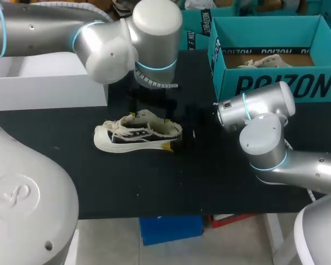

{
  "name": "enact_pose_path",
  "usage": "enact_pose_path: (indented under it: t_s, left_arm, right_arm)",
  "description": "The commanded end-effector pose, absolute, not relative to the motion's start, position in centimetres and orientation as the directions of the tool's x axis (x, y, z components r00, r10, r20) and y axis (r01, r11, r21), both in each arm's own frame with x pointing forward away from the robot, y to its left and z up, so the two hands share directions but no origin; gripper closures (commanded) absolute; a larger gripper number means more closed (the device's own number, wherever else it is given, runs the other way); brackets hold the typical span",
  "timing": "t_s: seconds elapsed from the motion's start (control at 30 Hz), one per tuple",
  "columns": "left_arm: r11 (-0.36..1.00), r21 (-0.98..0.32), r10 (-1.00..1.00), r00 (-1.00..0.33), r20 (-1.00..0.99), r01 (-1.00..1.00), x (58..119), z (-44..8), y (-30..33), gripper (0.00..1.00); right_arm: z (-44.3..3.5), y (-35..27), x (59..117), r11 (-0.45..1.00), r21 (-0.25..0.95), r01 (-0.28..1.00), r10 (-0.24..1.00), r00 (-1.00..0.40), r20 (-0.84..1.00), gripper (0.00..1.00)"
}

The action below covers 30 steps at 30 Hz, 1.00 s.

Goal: Take the shoe out of the shoebox, open the shoe tongue, remove and reinsert the insole, then place the shoe into the shoebox

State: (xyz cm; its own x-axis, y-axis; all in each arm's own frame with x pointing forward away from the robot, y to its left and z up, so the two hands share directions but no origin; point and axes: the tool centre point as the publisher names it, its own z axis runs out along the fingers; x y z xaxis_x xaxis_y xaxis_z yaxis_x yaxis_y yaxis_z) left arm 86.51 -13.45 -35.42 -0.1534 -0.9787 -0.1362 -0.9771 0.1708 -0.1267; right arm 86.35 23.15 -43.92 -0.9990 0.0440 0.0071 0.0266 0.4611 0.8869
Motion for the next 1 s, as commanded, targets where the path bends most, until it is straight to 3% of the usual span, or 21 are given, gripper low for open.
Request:
enact_pose_path:
  t_s: [0.03,0.63,1.0]
  left_arm:
    - [0.158,-0.112,-0.894,-0.094,-0.439,-0.981,86.8,-35.6,-14.0,0.00]
    - [0.127,-0.029,-0.865,-0.097,-0.492,-0.991,84.1,-33.8,-10.4,0.00]
    - [0.106,-0.021,-0.870,-0.083,-0.486,-0.994,83.5,-36.2,-8.7,0.00]
  right_arm:
    - [-44.2,23.4,86.5,0.462,0.887,0.028,0.046,-0.999,0.007,1.00]
    - [-44.2,23.4,86.5,0.462,0.887,0.028,0.046,-0.999,0.007,1.00]
    - [-44.2,23.4,86.5,0.462,0.887,0.028,0.046,-0.999,0.007,1.00]
